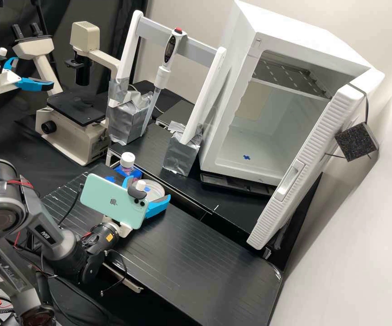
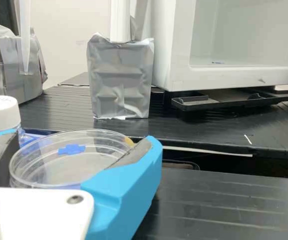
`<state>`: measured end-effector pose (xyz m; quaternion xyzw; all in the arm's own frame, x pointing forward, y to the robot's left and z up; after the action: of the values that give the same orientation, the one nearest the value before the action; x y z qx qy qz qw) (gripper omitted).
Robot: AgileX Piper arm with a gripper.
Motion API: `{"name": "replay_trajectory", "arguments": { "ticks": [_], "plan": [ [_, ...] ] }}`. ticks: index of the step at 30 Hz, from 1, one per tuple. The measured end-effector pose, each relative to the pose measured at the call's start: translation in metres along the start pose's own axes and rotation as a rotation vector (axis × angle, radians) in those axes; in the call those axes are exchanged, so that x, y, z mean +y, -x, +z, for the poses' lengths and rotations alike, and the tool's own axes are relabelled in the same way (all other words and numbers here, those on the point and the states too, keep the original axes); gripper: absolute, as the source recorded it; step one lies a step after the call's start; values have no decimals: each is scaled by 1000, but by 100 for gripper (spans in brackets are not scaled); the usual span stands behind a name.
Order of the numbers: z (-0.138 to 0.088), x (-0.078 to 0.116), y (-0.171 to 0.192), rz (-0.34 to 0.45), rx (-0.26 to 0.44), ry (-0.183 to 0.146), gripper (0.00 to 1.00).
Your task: Open the lid
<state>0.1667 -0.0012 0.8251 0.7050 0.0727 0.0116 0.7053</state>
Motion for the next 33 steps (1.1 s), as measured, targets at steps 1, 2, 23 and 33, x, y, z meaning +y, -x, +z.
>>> {"name": "replay_trajectory", "arguments": {
  "ticks": [1,2,23,33],
  "plan": [
    [0,0,0,0,0,0,0],
    [0,0,0,0,0,0,0],
    [-7,21,23,82,1,-44,0],
    [19,40,36,254,-164,-109,0]
  ]
}}
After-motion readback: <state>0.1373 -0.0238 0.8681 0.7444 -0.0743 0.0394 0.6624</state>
